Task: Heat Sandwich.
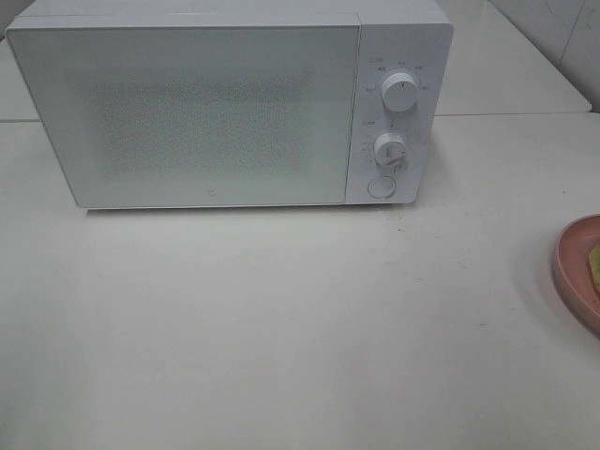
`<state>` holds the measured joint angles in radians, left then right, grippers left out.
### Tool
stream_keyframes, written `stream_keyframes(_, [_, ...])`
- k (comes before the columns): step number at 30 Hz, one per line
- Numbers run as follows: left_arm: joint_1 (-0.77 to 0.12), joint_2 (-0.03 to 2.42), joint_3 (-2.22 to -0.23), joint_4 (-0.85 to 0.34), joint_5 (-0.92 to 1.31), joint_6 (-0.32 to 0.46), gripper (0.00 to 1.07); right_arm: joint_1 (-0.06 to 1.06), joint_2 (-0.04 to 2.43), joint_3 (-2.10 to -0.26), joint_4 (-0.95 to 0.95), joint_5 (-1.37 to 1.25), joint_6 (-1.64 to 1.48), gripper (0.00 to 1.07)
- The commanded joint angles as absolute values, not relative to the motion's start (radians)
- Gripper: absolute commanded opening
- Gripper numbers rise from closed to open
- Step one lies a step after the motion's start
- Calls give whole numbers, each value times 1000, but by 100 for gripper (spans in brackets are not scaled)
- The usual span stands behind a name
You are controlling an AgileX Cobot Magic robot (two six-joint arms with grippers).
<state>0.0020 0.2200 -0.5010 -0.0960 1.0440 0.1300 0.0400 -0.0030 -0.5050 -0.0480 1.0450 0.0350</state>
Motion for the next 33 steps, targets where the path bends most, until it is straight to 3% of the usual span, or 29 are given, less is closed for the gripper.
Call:
stream_keyframes(1, [6, 132, -497, -93, 1030, 119, 102, 35, -31, -504, -44, 1038, 33, 76])
stream_keyframes(9, [6, -37, -497, -88, 1030, 120, 102, 35, -31, -504, -44, 1038, 33, 76])
stream_keyframes(33, [6, -30, -497, -91, 1030, 120, 101, 35, -31, -504, -44, 1038, 32, 76])
